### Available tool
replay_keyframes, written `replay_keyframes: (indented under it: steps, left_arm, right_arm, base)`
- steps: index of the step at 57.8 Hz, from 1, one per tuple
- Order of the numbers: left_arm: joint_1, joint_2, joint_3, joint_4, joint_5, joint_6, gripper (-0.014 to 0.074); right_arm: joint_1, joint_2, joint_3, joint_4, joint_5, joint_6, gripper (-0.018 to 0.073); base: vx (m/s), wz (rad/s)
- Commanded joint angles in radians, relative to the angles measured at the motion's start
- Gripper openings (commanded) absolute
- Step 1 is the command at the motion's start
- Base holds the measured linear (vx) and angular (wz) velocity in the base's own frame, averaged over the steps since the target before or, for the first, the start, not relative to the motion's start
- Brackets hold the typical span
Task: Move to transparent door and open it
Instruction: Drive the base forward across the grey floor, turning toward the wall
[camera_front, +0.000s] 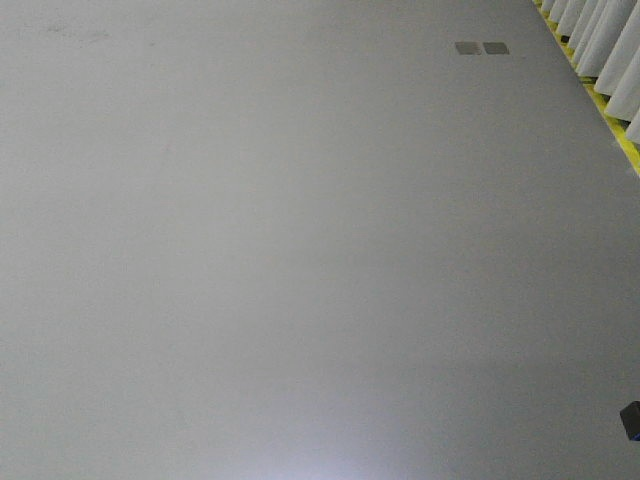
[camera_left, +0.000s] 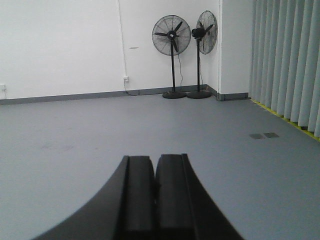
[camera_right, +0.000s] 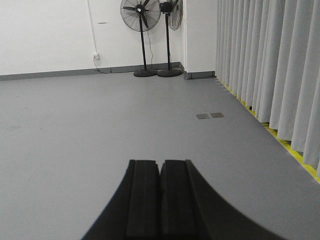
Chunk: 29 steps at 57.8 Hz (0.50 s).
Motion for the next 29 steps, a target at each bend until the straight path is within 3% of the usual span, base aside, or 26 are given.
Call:
replay_keyframes:
  steps: [1, 29]
  left_arm:
    - [-0.003, -0.015, 0.015, -0.006, -0.082, -0.008, -0.0006]
    - [-0.003, -0.015, 0.015, -0.006, -0.082, -0.008, -0.0006]
  right_arm:
    - [-0.005, -0.015, 0.004, -0.005, -0.087, -0.001, -0.0006]
    - [-0.005, -0.015, 0.004, -0.005, -0.087, -0.001, -0.0006]
  base:
    - [0.00, 0.00]
    - [0.00, 0.00]
